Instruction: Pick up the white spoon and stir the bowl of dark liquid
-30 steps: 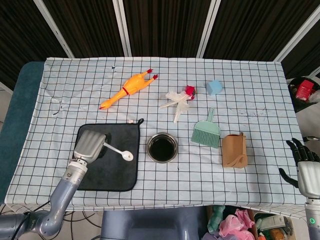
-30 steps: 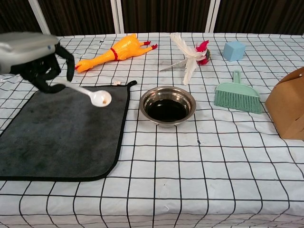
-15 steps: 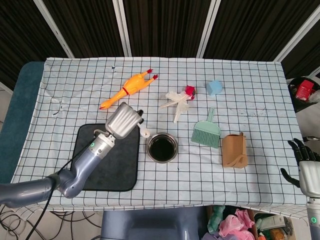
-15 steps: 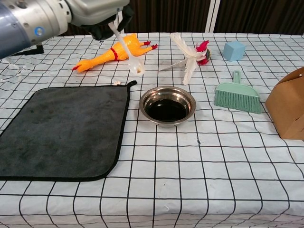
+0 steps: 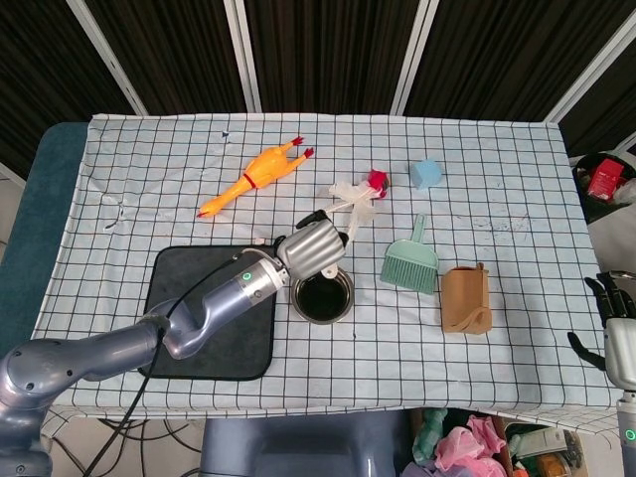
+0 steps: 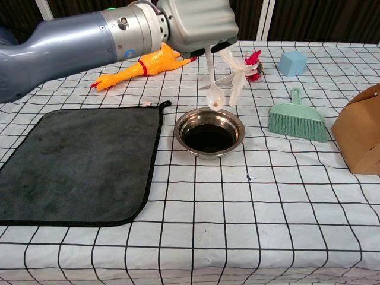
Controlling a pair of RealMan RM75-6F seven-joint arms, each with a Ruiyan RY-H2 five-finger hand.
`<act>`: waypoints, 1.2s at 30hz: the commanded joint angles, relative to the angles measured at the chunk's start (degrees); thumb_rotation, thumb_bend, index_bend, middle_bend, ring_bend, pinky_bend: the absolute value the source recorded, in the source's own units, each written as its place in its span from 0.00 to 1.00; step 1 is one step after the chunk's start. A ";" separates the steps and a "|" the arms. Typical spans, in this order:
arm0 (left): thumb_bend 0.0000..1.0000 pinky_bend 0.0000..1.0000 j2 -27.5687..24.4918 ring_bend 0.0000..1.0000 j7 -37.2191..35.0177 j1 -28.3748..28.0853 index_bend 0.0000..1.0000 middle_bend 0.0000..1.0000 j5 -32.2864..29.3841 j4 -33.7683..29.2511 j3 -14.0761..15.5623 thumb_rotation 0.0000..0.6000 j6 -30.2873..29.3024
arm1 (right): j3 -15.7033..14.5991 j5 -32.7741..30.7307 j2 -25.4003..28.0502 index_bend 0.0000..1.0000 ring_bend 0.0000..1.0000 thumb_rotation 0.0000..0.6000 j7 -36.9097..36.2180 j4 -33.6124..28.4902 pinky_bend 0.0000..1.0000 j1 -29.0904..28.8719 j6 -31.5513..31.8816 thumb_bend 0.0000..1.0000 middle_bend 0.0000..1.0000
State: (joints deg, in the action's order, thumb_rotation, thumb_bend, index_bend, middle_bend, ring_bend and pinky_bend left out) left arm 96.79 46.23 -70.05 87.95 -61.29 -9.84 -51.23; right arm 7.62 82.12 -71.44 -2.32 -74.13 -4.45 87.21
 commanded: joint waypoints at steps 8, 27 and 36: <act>0.44 0.84 4.27 0.85 -6.66 -4.04 0.62 0.91 6.63 7.91 3.61 1.00 0.34 | 0.12 -0.30 -0.46 0.15 0.19 1.00 0.10 0.51 0.29 -0.14 -0.32 0.18 0.11; 0.44 0.84 7.36 0.85 -11.97 -3.80 0.62 0.91 11.13 17.15 8.57 1.00 -0.81 | 0.22 -0.48 -0.80 0.15 0.19 1.00 -0.06 0.81 0.29 -0.20 -0.56 0.18 0.11; 0.44 0.84 9.27 0.85 -12.85 -4.40 0.62 0.91 11.86 19.72 8.90 1.00 -1.21 | 0.29 -0.63 -1.04 0.15 0.19 1.00 -0.48 1.22 0.29 -0.29 -0.85 0.18 0.11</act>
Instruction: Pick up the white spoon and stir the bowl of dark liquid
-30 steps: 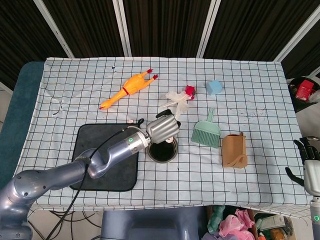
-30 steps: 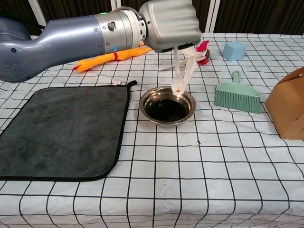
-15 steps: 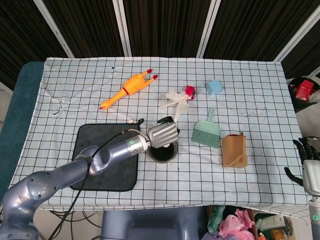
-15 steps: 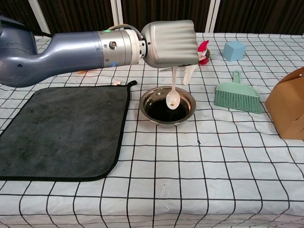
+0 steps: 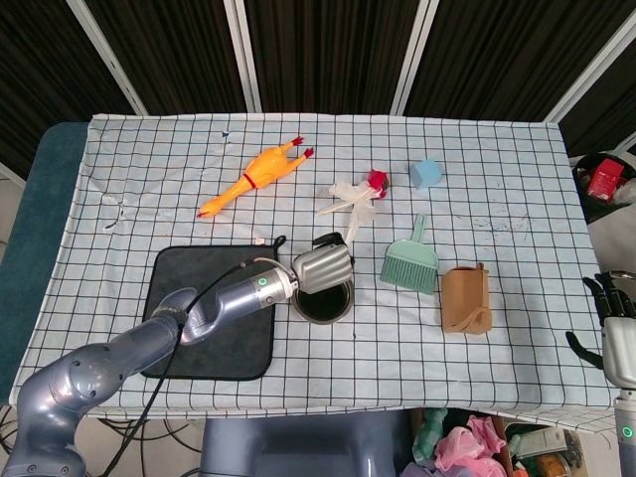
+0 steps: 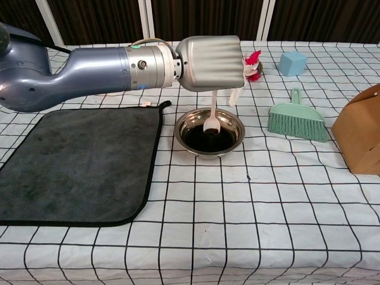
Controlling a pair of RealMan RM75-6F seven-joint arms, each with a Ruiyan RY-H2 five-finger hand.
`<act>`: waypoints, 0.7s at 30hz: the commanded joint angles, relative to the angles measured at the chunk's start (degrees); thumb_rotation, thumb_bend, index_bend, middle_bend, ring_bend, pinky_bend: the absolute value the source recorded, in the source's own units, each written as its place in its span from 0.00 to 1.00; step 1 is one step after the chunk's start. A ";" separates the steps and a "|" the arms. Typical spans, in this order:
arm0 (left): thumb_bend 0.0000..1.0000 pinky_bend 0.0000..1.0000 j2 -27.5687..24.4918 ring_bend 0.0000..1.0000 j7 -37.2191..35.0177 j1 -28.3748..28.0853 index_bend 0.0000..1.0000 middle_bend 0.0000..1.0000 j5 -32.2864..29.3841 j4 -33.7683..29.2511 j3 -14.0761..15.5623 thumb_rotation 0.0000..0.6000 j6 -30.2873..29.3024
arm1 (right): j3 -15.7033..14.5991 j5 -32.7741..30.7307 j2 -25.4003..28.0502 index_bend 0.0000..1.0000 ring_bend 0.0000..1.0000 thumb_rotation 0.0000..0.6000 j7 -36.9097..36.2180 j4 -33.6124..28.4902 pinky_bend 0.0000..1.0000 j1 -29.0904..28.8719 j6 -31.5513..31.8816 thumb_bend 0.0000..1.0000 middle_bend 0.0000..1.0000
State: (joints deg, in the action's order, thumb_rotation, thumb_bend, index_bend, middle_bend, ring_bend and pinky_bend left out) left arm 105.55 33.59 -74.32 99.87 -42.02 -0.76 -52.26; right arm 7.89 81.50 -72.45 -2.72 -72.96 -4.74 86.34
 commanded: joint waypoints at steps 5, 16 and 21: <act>0.44 0.84 1.79 0.85 -0.29 -0.49 0.62 0.91 -0.65 0.81 -0.88 1.00 0.06 | 0.06 -0.30 -0.18 0.15 0.19 1.00 -0.77 0.46 0.29 -0.04 -0.43 0.18 0.11; 0.44 0.84 2.20 0.85 -0.79 -1.34 0.63 0.91 0.26 -1.01 -0.83 1.00 -1.35 | 0.29 -0.26 -0.37 0.15 0.19 1.00 -1.58 0.92 0.29 0.01 -0.08 0.18 0.11; 0.44 0.84 0.91 0.85 -1.10 -1.11 0.63 0.91 0.50 -3.09 -0.32 1.00 -1.21 | 0.35 -0.49 -0.42 0.15 0.19 1.00 -1.83 1.12 0.29 0.00 -0.33 0.18 0.11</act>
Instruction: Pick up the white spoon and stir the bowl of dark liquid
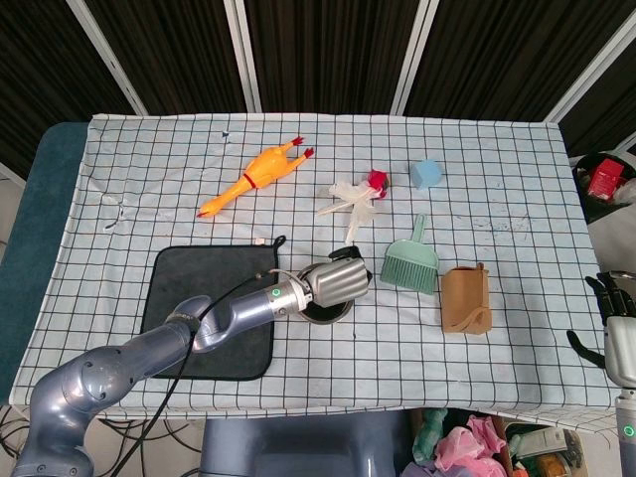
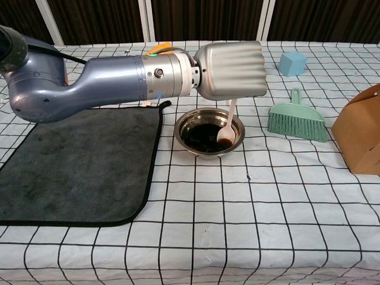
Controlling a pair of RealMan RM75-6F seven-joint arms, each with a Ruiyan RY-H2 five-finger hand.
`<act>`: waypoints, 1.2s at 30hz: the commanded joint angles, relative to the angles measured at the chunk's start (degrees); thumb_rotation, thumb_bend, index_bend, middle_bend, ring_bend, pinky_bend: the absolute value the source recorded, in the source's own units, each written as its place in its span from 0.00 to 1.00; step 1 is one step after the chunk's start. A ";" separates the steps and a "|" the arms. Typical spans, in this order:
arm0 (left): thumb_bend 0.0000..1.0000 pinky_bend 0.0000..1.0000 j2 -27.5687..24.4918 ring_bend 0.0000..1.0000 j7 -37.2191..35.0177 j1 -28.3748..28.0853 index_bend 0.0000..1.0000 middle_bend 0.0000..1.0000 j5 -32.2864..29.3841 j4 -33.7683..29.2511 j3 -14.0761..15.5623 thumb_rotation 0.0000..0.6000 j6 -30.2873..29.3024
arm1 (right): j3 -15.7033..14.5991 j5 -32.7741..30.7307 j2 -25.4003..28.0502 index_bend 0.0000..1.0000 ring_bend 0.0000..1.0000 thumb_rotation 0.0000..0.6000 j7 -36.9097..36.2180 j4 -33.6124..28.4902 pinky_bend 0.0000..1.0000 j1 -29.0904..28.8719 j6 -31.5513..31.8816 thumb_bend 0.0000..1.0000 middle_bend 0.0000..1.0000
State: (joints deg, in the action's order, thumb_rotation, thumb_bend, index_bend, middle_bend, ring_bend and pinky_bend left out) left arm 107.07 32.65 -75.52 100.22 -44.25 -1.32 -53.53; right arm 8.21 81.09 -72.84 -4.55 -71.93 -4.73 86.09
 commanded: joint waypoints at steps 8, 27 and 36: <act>0.44 0.84 -3.47 0.85 -3.13 0.58 0.64 0.91 1.35 -4.60 1.20 1.00 -1.54 | 0.13 -0.19 -0.24 0.15 0.19 1.00 0.32 0.22 0.29 -0.05 -0.04 0.18 0.11; 0.44 0.84 -8.85 0.85 -9.93 1.61 0.64 0.92 5.40 -6.99 4.94 1.00 -3.98 | 0.23 -0.32 -0.55 0.15 0.19 1.00 0.65 0.26 0.29 -0.06 -0.02 0.18 0.11; 0.44 0.84 -9.28 0.85 -11.32 2.13 0.64 0.92 6.43 -3.74 6.39 1.00 -3.25 | 0.33 -0.50 -0.66 0.15 0.19 1.00 0.48 0.41 0.29 -0.06 -0.12 0.18 0.11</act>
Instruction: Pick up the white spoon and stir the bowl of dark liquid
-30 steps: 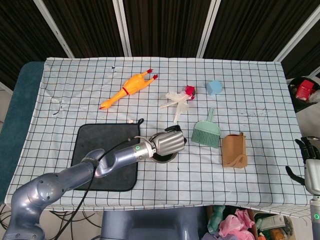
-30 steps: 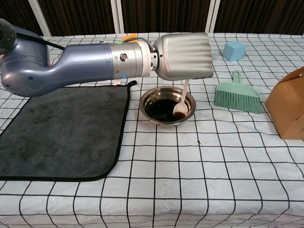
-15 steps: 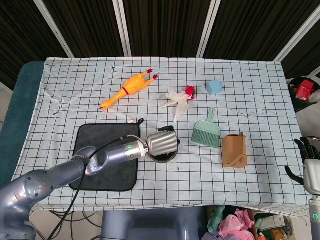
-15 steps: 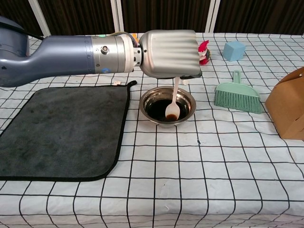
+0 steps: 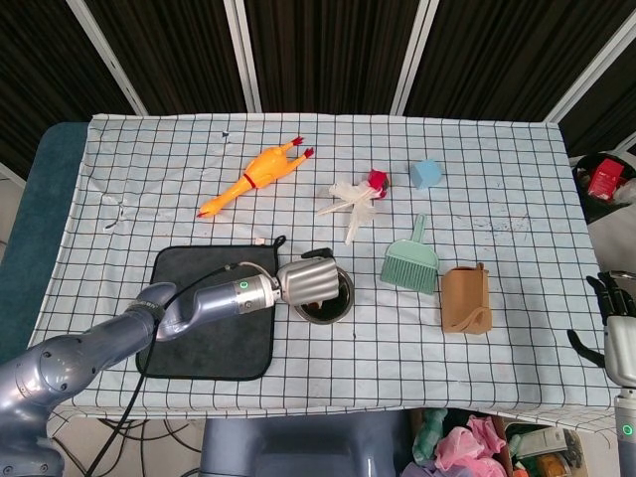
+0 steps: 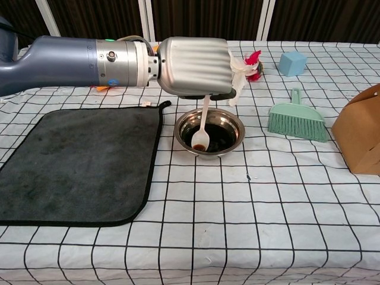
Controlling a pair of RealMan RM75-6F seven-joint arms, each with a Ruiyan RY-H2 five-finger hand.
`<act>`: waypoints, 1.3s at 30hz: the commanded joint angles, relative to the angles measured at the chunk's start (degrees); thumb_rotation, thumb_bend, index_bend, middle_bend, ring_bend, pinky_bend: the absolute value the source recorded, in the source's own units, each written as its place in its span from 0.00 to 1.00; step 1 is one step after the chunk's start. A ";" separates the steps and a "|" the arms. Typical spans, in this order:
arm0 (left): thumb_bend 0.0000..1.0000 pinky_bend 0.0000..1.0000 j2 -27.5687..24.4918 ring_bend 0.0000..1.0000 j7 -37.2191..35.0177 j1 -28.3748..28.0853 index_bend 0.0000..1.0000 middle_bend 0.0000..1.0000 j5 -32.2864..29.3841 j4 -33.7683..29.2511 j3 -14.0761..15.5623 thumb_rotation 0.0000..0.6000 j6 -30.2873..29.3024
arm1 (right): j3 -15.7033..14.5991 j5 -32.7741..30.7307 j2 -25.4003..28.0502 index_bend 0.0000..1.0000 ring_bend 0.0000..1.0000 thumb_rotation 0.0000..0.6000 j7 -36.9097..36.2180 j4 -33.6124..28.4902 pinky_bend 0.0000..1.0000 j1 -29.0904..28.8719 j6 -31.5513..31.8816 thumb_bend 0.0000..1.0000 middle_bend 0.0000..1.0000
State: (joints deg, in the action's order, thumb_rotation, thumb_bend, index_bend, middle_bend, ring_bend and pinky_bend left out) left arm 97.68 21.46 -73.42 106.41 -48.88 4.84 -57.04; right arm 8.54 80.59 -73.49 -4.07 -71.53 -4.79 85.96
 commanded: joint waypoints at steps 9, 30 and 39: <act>0.45 0.84 2.53 0.85 -0.91 -0.12 0.64 0.92 -0.25 5.53 -0.11 1.00 1.59 | 0.14 -0.49 -0.21 0.15 0.19 1.00 -0.23 0.50 0.29 0.00 -0.42 0.19 0.11; 0.45 0.84 9.74 0.85 1.25 -3.25 0.64 0.92 -3.38 10.53 -3.87 1.00 4.60 | 0.83 -1.19 -0.01 0.15 0.19 1.00 -1.37 0.84 0.29 0.32 0.00 0.19 0.11; 0.45 0.84 8.63 0.85 0.55 -3.28 0.65 0.92 -3.08 6.80 -4.13 1.00 1.83 | 0.94 -1.12 0.07 0.15 0.19 1.00 -1.49 0.64 0.29 0.41 0.30 0.19 0.11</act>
State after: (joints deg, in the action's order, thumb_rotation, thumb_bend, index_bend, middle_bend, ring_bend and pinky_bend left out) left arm 106.66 22.00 -76.75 103.28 -41.56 0.72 -54.94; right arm 9.48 79.47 -73.41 -5.56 -70.89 -4.38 86.26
